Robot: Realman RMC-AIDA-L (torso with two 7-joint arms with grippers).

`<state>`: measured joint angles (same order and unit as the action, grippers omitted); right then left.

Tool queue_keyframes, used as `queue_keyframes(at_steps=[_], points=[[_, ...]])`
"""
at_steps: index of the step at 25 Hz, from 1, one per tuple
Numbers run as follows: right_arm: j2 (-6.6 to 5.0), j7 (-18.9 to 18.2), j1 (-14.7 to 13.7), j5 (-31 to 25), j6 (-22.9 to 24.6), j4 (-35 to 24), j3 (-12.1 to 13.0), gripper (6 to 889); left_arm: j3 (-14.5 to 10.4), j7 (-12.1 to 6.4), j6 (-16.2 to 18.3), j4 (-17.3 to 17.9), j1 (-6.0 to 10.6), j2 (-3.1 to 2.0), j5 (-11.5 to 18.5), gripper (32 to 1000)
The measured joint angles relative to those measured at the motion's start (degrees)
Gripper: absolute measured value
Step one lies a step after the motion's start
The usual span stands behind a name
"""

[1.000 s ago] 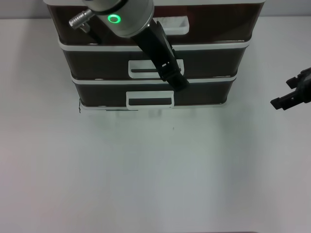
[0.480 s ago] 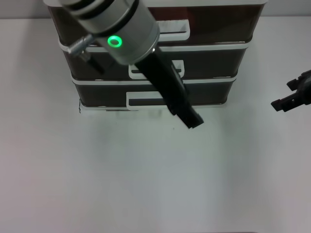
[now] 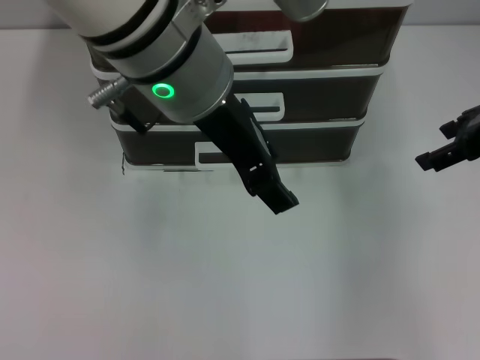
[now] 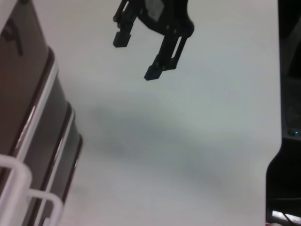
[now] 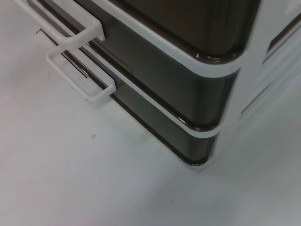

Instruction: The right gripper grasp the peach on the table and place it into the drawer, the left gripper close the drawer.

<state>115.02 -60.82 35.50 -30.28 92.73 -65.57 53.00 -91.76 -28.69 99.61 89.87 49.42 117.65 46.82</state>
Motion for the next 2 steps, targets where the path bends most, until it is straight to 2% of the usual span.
queue_keyframes(at_steps=[2], points=[[0.04, 0.00, 0.05, -0.01, 0.00, 0.00, 0.00, 802, -0.01, 0.01, -0.05, 0.01, -0.04, 0.02, -0.95, 750]])
